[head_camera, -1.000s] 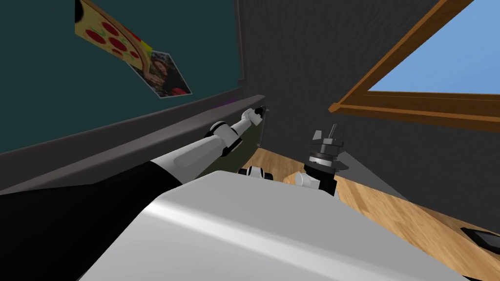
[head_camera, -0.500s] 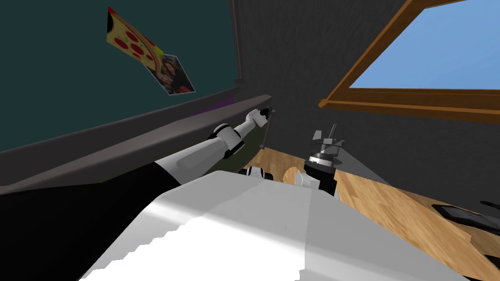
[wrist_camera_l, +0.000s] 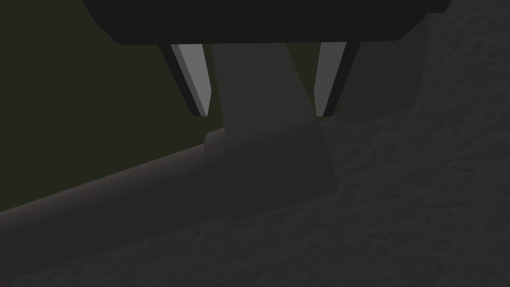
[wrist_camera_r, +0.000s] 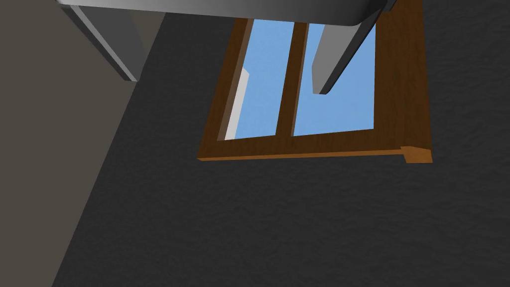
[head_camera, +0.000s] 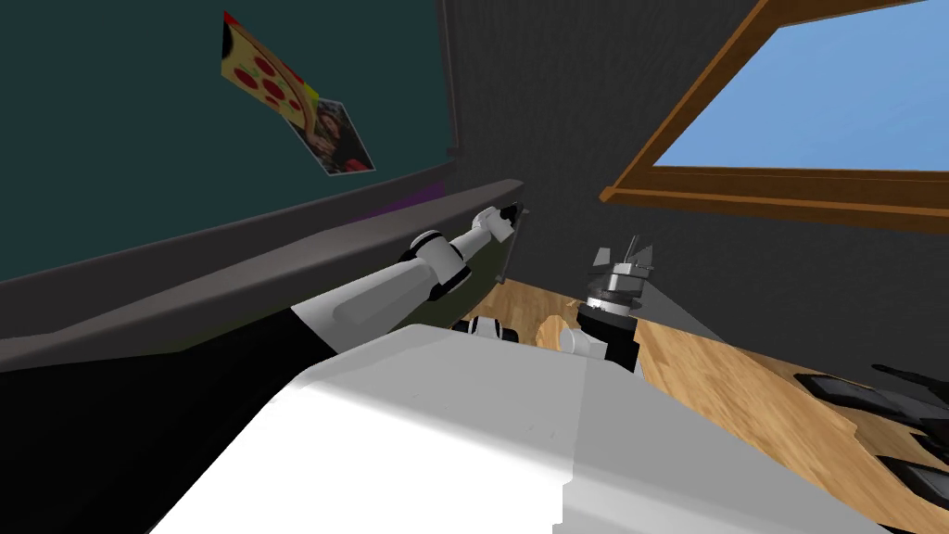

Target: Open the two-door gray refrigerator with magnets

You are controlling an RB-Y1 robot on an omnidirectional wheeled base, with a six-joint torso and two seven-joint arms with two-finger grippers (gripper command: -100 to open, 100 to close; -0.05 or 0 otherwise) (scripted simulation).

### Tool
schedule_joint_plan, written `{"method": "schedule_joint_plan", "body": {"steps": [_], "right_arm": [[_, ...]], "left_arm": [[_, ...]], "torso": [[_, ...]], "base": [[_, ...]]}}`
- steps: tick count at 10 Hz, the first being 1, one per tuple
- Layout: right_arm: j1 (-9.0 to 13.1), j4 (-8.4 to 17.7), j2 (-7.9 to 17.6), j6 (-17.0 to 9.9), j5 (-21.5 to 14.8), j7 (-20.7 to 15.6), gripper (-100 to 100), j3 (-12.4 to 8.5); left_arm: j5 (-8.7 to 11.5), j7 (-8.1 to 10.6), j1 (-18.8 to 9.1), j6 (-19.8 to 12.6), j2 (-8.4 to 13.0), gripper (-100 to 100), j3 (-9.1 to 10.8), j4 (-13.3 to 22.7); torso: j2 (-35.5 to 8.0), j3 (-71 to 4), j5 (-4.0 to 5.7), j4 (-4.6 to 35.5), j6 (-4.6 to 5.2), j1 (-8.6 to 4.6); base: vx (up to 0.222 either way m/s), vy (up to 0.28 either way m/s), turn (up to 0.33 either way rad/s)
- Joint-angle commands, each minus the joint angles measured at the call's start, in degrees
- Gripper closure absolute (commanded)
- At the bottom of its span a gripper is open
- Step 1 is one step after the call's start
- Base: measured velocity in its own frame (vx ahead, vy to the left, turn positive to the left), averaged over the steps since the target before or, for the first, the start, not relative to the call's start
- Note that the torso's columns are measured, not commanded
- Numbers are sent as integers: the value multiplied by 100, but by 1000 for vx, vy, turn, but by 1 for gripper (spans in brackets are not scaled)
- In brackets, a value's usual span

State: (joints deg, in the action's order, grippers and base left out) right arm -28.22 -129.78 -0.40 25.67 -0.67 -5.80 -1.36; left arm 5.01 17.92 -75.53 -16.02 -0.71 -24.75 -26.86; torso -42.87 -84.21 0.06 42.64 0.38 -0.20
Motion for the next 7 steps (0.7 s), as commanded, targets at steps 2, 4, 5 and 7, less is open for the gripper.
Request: {"method": "schedule_joint_plan", "body": {"steps": [2,4,5,7], "right_arm": [[-1,0,-1,0,0,0,0,1],[2,0,0,0,0,0,0,1],[1,0,-1,0,0,0,0,1],[1,0,-1,0,0,0,0,1]], "left_arm": [[147,-27,96,-131,-64,100,-209,-308],[195,-23,89,-139,-80,100,-277,-359],[195,-23,89,-139,-80,100,-277,-359],[290,-16,74,-154,-113,100,-414,-460]], "torso": [[33,-16,-7,2,-46,19],[20,-10,-6,-9,-34,21],[28,-15,-8,-6,-48,23],[14,-8,-12,-4,-37,30]], "base": [[-125,13,-164],[-201,32,-196],[-126,-6,-67],[-188,-11,-188]]}}
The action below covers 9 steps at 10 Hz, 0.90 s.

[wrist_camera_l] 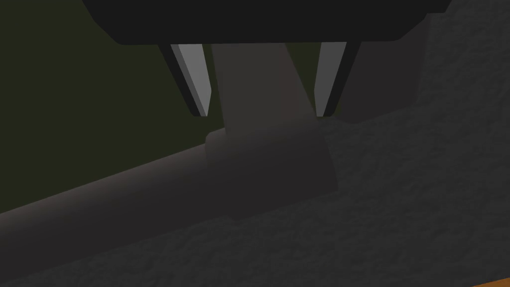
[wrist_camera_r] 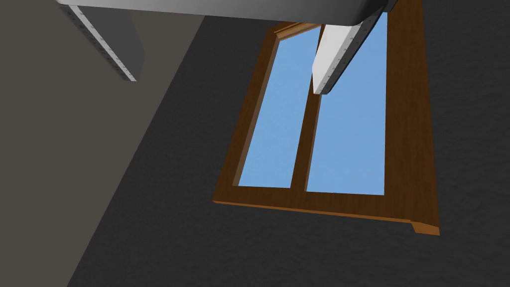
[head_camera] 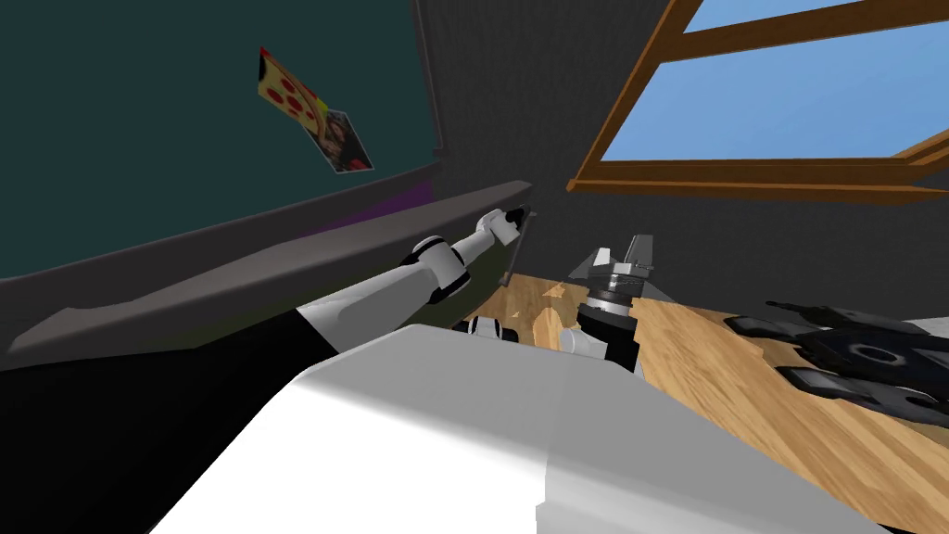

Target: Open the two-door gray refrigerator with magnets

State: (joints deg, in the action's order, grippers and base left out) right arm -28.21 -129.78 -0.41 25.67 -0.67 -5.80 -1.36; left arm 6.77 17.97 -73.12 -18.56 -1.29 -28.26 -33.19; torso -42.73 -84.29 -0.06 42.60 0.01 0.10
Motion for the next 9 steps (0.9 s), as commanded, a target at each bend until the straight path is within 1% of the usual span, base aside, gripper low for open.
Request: {"method": "schedule_joint_plan", "body": {"steps": [1,4,5,6,7,8,9], "right_arm": [[0,0,0,0,0,0,0,0],[1,0,0,0,0,0,0,0],[0,0,0,0,0,0,0,0],[0,0,0,0,0,0,0,0],[-2,0,0,0,0,0,0,0],[1,0,1,0,0,0,0,-1],[1,0,1,0,0,0,0,-1]], "left_arm": [[161,-17,-173,91,-72,100,-133,122],[303,-7,-195,68,-121,100,-339,-29],[350,-3,-202,60,-138,100,-407,-79],[312,3,-139,14,-136,100,-371,-11],[455,52,-128,8,-152,100,-590,-150],[520,73,-134,4,-148,100,-692,-228],[585,94,-140,0,-144,100,-793,-306]], "torso": [[0,1,2,5,-1,-2],[-11,10,-2,14,-4,4],[1,3,0,15,1,-14],[0,2,-2,20,6,-9],[30,-15,-7,16,-18,10],[7,-6,1,-5,22,-2],[-2,2,3,-2,15,-5]], "base": [[-196,32,-221],[-225,20,-240],[-225,-28,-120],[-107,-12,-66],[-191,9,-276],[-264,70,-279],[-279,53,-233]]}}
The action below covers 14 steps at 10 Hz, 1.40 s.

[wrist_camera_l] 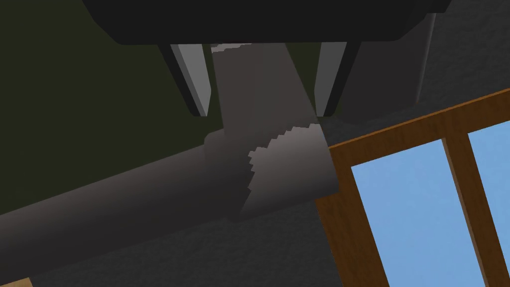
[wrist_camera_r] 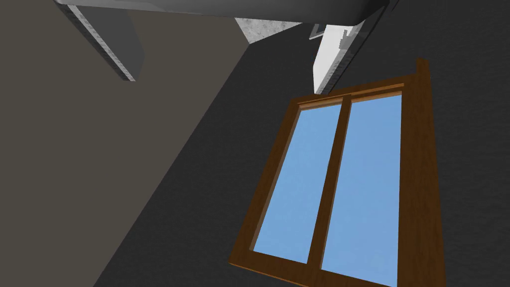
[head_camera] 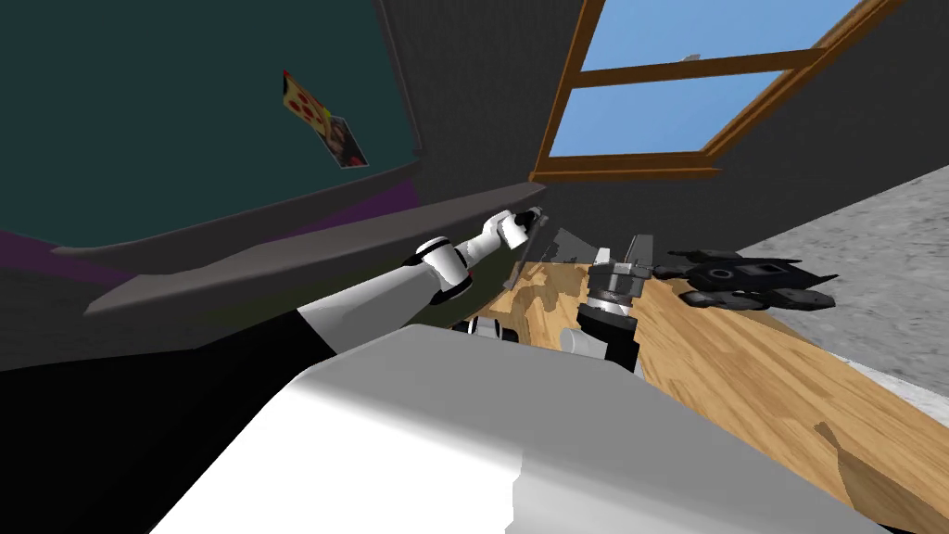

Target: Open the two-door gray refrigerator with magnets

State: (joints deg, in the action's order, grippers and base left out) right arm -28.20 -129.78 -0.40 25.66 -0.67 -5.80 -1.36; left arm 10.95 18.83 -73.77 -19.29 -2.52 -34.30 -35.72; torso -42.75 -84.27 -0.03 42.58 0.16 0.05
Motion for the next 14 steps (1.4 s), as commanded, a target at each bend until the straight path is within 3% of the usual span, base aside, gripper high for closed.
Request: {"method": "schedule_joint_plan", "body": {"steps": [1,2,3,4,5,6,7,8,9,10,11,12,13,14], "right_arm": [[0,0,0,0,0,0,0,0],[0,0,-1,0,0,0,0,0],[0,0,-1,0,0,0,0,0],[-2,0,0,0,0,0,0,0],[-4,-1,0,1,0,0,0,-1],[-5,-1,0,1,0,0,0,-1],[-6,-1,0,1,0,0,0,-1],[-5,-1,1,1,0,0,0,-1],[-5,-1,0,1,0,0,0,-1],[-4,-1,0,1,0,0,0,-1],[-4,-1,0,1,0,0,0,-1],[-5,-1,0,1,0,0,0,-1],[-4,-1,0,1,0,0,0,-1],[-5,-1,0,1,0,0,0,-1]], "left_arm": [[233,28,-82,69,-17,100,-291,-130],[298,49,-88,66,-13,100,-392,-208],[183,-187,-44,-69,3,-100,-49,-168],[183,-187,-44,-69,3,-100,11,-168],[89,-411,-3,-198,31,-100,215,-246],[89,-411,-3,-198,31,-100,355,-246],[-6,-636,37,-327,58,-100,516,-324],[-6,-636,37,-327,58,-100,683,-324],[-101,-860,77,-457,86,-100,842,-403],[-101,-860,77,-457,86,-100,1012,-403],[-101,-860,77,-457,86,-100,1052,-403],[-196,-1085,117,-586,114,-100,1279,-481],[-196,-1085,117,-586,114,-100,1398,-481],[-196,-1085,117,-586,114,-100,1398,-481]], "torso": [[-7,5,-4,7,-20,3],[-10,6,-6,12,-31,10],[-5,4,-11,18,-27,18],[45,-26,-11,-2,-32,21],[92,-58,-14,-18,-48,29],[83,-55,-17,-13,-33,32],[54,-36,-12,-12,-24,21],[28,-18,-6,-10,-9,5],[12,-8,-2,-3,-10,-7],[4,-2,0,4,-1,-13],[3,-2,0,11,-6,-13],[3,-3,-3,18,-13,-6],[1,0,-3,23,-1,-8],[1,0,-2,24,-2,-10]], "base": [[-299,28,-212],[-277,22,-215],[-130,14,-265],[-10,8,-94],[12,16,-131],[22,24,-70],[12,25,-157],[-4,21,-103],[-21,17,-163],[-27,19,-115],[-20,4,-4],[-22,3,-145],[-19,13,-107],[-7,6,-15]]}}
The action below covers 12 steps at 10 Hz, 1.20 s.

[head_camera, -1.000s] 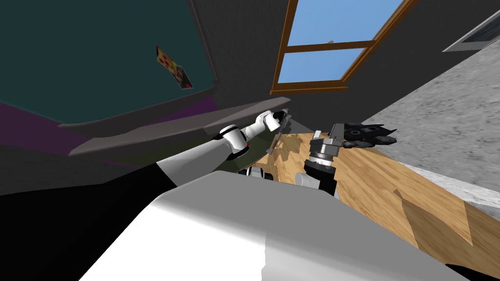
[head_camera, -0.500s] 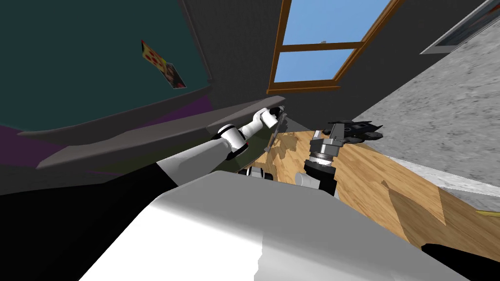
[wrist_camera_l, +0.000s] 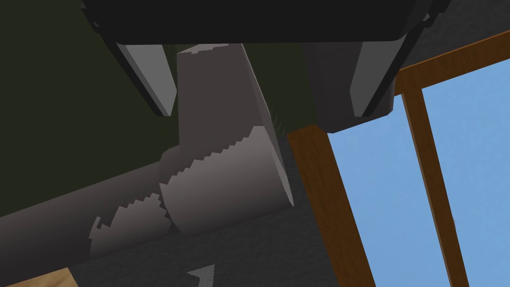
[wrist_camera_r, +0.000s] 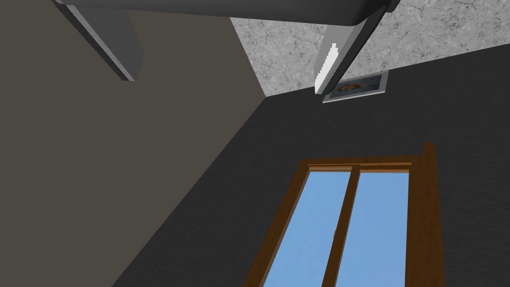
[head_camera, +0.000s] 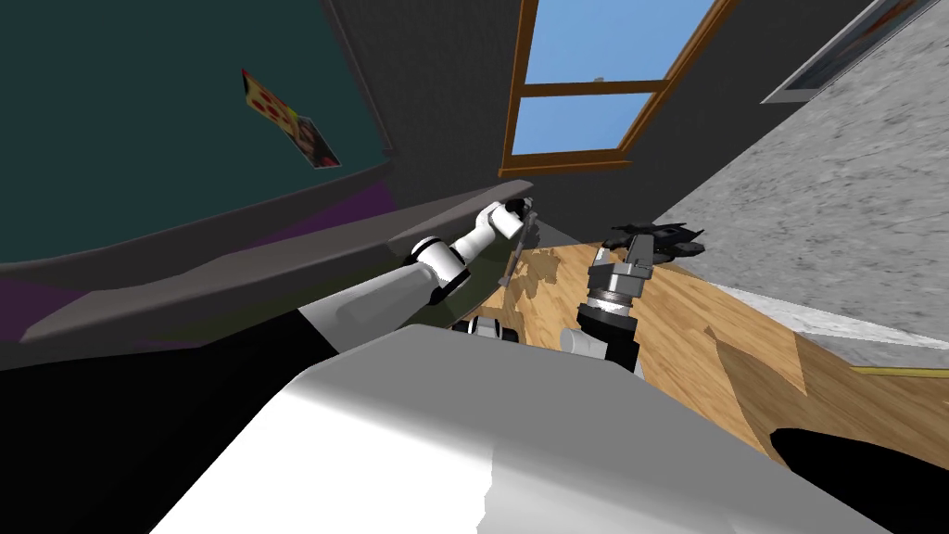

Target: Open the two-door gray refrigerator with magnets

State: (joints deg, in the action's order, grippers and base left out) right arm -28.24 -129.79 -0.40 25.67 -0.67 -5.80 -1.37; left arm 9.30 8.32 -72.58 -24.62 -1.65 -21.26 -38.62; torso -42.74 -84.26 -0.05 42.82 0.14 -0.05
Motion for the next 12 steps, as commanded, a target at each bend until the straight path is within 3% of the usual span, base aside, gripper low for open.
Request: {"method": "schedule_joint_plan", "body": {"steps": [1,2,4,5,6,7,8,9,10,11,12], "right_arm": [[0,0,0,0,0,0,0,0],[0,0,0,0,0,0,0,0],[-1,0,0,0,0,0,0,0],[-1,0,0,0,0,0,0,0],[0,0,0,0,0,0,0,0],[0,0,0,0,0,0,0,0],[0,0,0,0,0,0,0,0],[0,0,0,0,0,0,0,0],[-1,0,0,0,0,0,0,0],[0,0,0,0,0,0,0,0],[0,0,0,0,0,0,0,0]], "left_arm": [[-126,-258,38,-182,56,-100,344,-269],[-126,-258,38,-182,56,-100,442,-269],[-126,-258,38,-182,56,-100,442,-269],[-220,-482,79,-311,84,-100,703,-347],[-220,-482,79,-311,84,-100,788,-347],[-315,-707,119,-441,112,-100,980,-425],[-315,-707,119,-441,112,-100,1135,-425],[-315,-707,119,-441,112,-100,1135,-425],[-410,-931,159,-570,140,-100,1379,-503],[-410,-931,159,-570,140,-100,1482,-503],[-505,-1155,199,-699,168,-100,1678,-582]], "torso": [[-3,3,-4,2,-11,8],[-7,4,-3,6,1,6],[-20,12,-3,18,-10,10],[-22,14,-3,17,-11,10],[-25,16,-1,19,1,4],[-27,17,0,23,-1,2],[-22,14,2,20,7,-3],[-23,15,2,29,-1,-3],[-31,19,-1,36,-9,6],[-36,23,1,33,5,2],[-35,23,4,37,0,-1]], "base": [[-14,7,-179],[-21,14,-102],[-3,2,16],[-13,9,-148],[-24,16,-121],[-29,18,-182],[-28,18,-98],[-9,2,-7],[-10,2,-171],[-19,12,-98],[-25,17,-157]]}}
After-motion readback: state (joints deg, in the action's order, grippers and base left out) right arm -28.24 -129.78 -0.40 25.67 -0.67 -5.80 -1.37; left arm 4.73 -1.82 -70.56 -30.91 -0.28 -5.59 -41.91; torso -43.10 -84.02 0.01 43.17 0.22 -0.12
